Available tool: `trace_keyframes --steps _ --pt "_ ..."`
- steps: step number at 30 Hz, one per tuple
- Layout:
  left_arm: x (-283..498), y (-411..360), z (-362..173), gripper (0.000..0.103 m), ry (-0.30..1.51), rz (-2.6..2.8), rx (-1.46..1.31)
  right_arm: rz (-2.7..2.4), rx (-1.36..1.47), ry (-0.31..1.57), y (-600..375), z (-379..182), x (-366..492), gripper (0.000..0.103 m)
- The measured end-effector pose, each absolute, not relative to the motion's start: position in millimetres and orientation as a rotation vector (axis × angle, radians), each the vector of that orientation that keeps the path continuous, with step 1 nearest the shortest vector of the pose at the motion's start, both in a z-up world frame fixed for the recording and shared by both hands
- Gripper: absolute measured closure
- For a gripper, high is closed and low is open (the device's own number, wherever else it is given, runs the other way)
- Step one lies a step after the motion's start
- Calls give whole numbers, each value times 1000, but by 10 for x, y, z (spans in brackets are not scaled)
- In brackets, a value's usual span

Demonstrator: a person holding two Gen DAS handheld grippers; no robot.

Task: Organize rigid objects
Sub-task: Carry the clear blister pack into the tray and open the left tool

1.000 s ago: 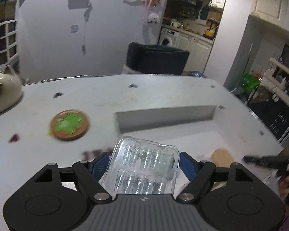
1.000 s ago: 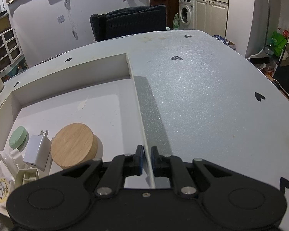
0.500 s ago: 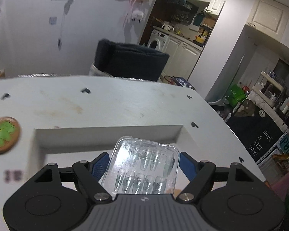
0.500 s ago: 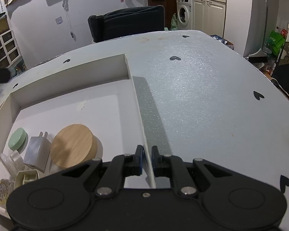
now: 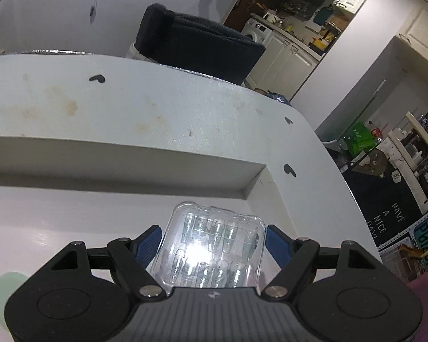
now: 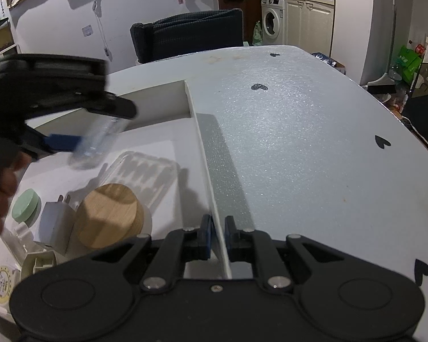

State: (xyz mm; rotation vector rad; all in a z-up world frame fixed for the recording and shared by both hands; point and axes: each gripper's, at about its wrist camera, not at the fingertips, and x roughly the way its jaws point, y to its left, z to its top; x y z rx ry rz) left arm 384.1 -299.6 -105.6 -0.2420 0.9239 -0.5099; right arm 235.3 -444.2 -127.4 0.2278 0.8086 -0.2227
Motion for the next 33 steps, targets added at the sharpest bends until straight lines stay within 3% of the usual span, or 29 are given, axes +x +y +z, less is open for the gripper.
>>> trace_keyframes --steps 14,18,33 --pt "3918 -3140 -1185 23 936 -469 -197 -218 226 806 -4444 -1272 2349 92" --pt "3898 -3153 -1185 10 948 -470 -174 -218 227 806 -4446 -1272 2350 92" --pt "3637 -3029 -1007 2 940 -537 -85 -214 229 804 -4444 -1266 2365 92"
